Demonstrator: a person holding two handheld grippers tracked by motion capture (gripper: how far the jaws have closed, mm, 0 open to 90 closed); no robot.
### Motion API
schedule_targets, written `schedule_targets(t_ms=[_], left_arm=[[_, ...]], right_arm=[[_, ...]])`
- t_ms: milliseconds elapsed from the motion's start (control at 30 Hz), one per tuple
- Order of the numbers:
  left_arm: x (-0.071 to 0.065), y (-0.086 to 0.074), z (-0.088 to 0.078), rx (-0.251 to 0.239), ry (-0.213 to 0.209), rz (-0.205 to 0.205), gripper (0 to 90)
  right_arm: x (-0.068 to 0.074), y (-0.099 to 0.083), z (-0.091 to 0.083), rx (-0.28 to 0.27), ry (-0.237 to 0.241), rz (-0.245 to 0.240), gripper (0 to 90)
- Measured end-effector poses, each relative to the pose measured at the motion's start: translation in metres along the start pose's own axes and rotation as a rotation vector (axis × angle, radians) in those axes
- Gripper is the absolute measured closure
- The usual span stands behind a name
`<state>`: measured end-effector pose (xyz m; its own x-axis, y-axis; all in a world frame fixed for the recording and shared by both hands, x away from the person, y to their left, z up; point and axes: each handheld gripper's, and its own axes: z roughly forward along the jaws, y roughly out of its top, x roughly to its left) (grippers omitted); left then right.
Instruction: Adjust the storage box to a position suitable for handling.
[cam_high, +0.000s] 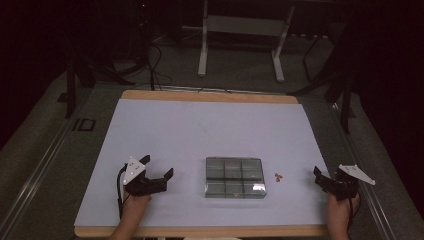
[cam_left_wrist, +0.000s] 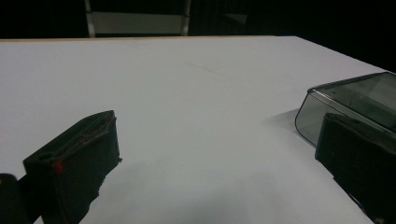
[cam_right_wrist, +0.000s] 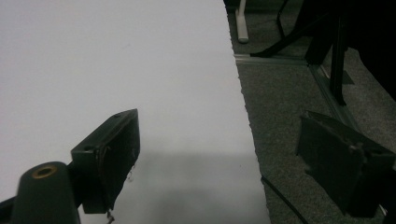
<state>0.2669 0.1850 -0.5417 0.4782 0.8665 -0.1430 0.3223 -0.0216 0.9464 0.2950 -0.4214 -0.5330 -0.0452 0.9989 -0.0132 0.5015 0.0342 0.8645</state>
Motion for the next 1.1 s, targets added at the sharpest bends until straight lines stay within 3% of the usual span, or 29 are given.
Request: schedule_targets(t_ms=[333,400,600,633,667,767,933,1000,1100], left_arm=[[0.001,0.001,0.002,0.019,-0.032,0.001,4.1],[0.004,0.002,0.002,0.024,-0.037,-0.026,4.1],[0.004,0.006,0.006,0.090,-0.094,-0.015,2.1],[0.004,0.008,0.006,0.094,-0.122,-0.014,2.1],[0.004,0.010,0.006,0.095,-0.128,-0.012,1.2],[0.006,0.015,0.010,0.126,-0.202,-0.039,1.2],[0.001,0.017,0.016,0.166,-0.281,-0.020,1.2],[-0.002,0.017,0.018,0.183,-0.282,0.011,1.2],[-0.006,0.020,0.020,0.191,-0.292,0.026,1.3]], right_arm=[[0.003,0.000,0.000,0.005,0.003,-0.031,14.6],[0.003,0.001,0.002,0.018,0.004,-0.036,14.4],[0.001,0.002,0.003,0.033,0.053,-0.037,14.1],[0.001,0.003,0.003,0.036,0.062,-0.038,14.1],[0.000,0.004,0.003,0.038,0.101,-0.037,14.1],[-0.001,0.007,0.003,0.038,0.135,-0.048,13.4],[0.000,0.013,0.000,0.024,0.215,-0.066,12.5],[0.001,0.016,-0.002,0.018,0.253,-0.068,12.5],[0.004,0.020,-0.003,0.019,0.308,-0.093,12.5]])
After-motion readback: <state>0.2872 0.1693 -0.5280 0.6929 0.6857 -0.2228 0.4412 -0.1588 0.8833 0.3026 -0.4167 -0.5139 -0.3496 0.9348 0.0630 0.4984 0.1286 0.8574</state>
